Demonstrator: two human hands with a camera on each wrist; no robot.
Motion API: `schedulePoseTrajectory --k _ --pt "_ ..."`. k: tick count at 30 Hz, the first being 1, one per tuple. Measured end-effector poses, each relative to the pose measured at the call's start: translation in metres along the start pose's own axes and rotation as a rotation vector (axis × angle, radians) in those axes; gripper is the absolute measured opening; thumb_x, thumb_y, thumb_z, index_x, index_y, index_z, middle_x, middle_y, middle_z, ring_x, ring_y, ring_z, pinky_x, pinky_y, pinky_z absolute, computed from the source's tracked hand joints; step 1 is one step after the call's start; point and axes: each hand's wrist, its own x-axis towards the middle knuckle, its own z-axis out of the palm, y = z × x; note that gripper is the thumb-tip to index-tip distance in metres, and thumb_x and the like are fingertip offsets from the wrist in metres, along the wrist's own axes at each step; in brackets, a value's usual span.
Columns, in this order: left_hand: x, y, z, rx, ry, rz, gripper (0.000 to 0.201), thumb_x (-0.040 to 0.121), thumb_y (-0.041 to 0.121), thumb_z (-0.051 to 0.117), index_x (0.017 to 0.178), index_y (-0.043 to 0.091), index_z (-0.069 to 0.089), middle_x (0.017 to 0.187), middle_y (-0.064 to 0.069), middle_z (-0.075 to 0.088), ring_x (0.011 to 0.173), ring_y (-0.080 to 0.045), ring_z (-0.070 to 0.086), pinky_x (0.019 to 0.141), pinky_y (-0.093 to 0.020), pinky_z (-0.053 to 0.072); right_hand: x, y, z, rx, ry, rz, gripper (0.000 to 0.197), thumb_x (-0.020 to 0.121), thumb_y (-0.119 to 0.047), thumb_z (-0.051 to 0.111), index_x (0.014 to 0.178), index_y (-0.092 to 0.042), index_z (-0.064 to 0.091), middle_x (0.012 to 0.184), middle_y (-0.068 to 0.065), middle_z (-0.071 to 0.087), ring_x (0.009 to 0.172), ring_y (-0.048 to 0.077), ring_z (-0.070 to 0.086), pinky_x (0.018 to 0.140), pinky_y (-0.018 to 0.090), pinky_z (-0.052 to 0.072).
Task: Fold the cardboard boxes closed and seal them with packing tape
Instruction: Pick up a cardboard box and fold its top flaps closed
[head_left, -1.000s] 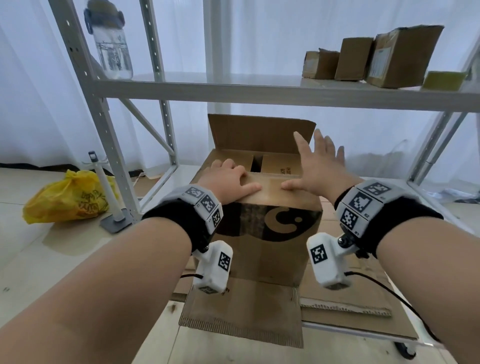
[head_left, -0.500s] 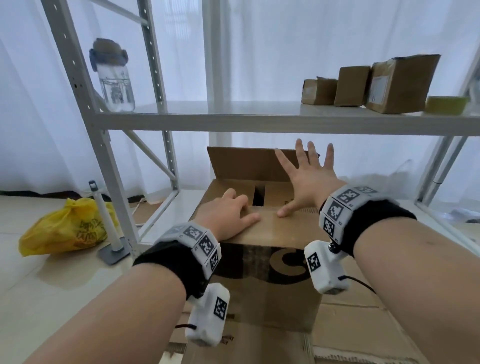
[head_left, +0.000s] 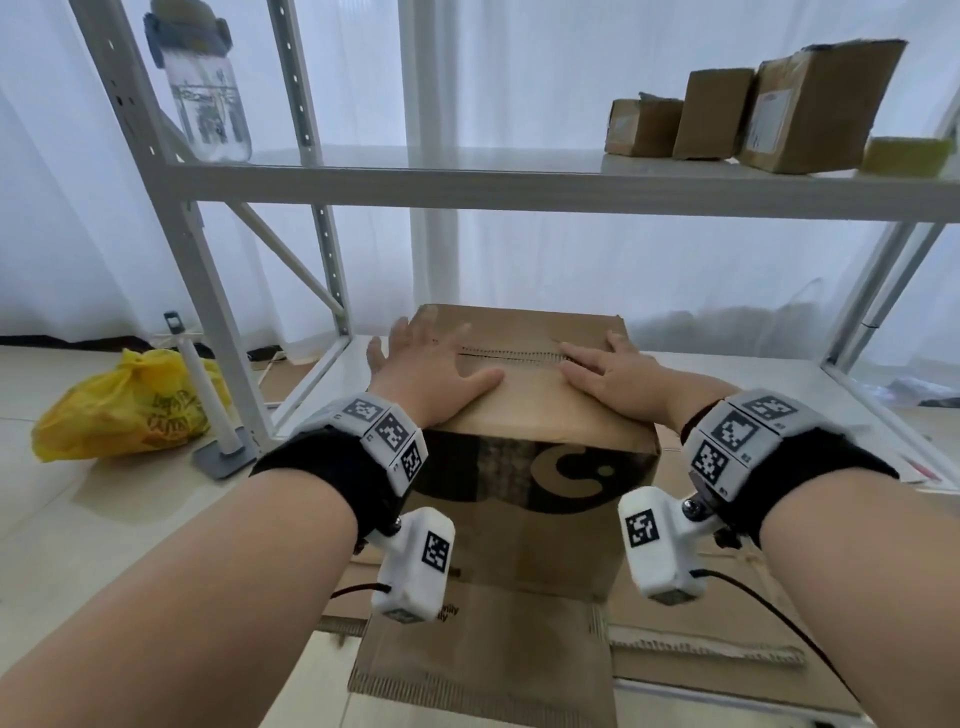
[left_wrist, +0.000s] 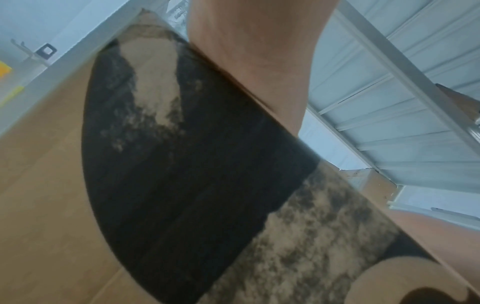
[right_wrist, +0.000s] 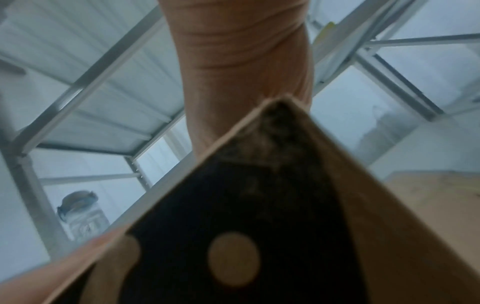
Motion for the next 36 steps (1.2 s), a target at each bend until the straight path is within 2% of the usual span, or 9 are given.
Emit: schedulePoseTrajectory --k 3,8,13,17,22,26,28,31,36 --pt "0.007 -0.011 0.002 -0.019 -0.159 -0.049 0.075 0.078 0.082 0.021 0.146 0.049 0.015 0.16 0.007 0.005 0.146 -0.028 0.004 0.115 -0.057 0.004 -0.006 0.003 0.006 0.156 0.052 -0.054 0.053 0.1 -0.052 0.033 0.15 -0.036 0.028 0.162 0.005 0.0 0.148 0.028 0.008 0.12 0.041 0.01" --pt "0.002 -0.022 -0.006 -0.122 -0.193 -0.09 0.066 0.088 0.072 0.027 0.148 0.045 0.016 0.16 -0.004 0.001 0.144 -0.029 0.019 0.115 -0.044 0.014 -0.014 0.009 0.016 0.334 0.133 -0.015 0.046 0.102 -0.041 0.036 0.147 -0.031 0.036 0.16 0.009 -0.003 0.146 0.028 0.016 0.116 0.035 0.014" --pt "-0.007 -0.031 -0.008 -0.199 -0.167 -0.095 0.063 0.09 0.068 0.029 0.148 0.044 0.018 0.158 -0.011 0.012 0.143 -0.027 0.023 0.116 -0.041 0.017 -0.021 0.012 0.024 0.454 0.181 -0.015 0.04 0.1 -0.044 0.04 0.139 -0.043 0.044 0.151 0.009 0.03 0.136 0.027 0.032 0.114 0.041 0.024" --pt "-0.02 -0.036 -0.011 -0.283 -0.126 -0.075 0.057 0.094 0.059 0.035 0.147 0.04 0.027 0.156 -0.008 0.019 0.141 -0.025 0.025 0.115 -0.039 0.017 -0.029 0.012 0.025 0.477 0.202 -0.011 0.039 0.1 -0.044 0.039 0.139 -0.042 0.045 0.15 0.003 0.032 0.136 0.025 0.033 0.102 0.031 0.024" --pt "-0.041 -0.043 -0.016 -0.36 -0.083 -0.058 0.051 0.092 0.055 0.044 0.141 0.038 0.039 0.149 -0.006 0.031 0.134 -0.026 0.035 0.112 -0.039 0.023 -0.04 0.01 0.026 0.532 0.251 -0.059 0.039 0.097 -0.046 0.047 0.134 -0.04 0.052 0.141 0.001 0.044 0.128 0.022 0.043 0.11 0.04 0.033" --pt "-0.058 -0.042 -0.022 -0.637 -0.027 -0.045 0.04 0.093 0.039 0.055 0.131 0.028 0.051 0.14 -0.003 0.045 0.115 -0.019 0.047 0.096 -0.028 0.035 -0.051 0.008 0.021 0.609 0.272 -0.08 0.037 0.094 -0.043 0.054 0.131 -0.036 0.057 0.136 -0.004 0.05 0.123 0.019 0.048 0.108 0.041 0.038" --pt "-0.061 -0.041 -0.021 -0.683 -0.002 -0.058 0.042 0.092 0.036 0.058 0.132 0.026 0.048 0.139 -0.003 0.044 0.113 -0.017 0.046 0.094 -0.026 0.034 -0.054 0.008 0.02 0.643 0.268 -0.082 0.037 0.095 -0.04 0.054 0.131 -0.035 0.057 0.136 -0.005 0.05 0.121 0.017 0.048 0.107 0.038 0.039" --pt "-0.06 -0.044 -0.021 -0.707 0.035 -0.13 0.062 0.086 0.04 0.065 0.135 0.023 0.031 0.136 -0.003 0.041 0.118 -0.019 0.044 0.096 -0.029 0.036 -0.057 0.007 0.019 0.756 0.255 -0.036 0.031 0.098 -0.028 0.051 0.128 -0.034 0.06 0.132 -0.005 0.051 0.115 0.017 0.051 0.098 0.03 0.044" --pt "-0.056 -0.048 -0.028 -0.637 -0.094 -0.205 0.099 0.077 0.06 0.065 0.15 0.039 0.001 0.15 -0.008 0.016 0.134 -0.03 0.031 0.111 -0.044 0.029 -0.06 -0.003 0.008 0.896 0.242 0.047 0.034 0.097 -0.013 0.045 0.116 -0.031 0.068 0.123 0.0 0.058 0.102 0.018 0.056 0.079 0.026 0.05"
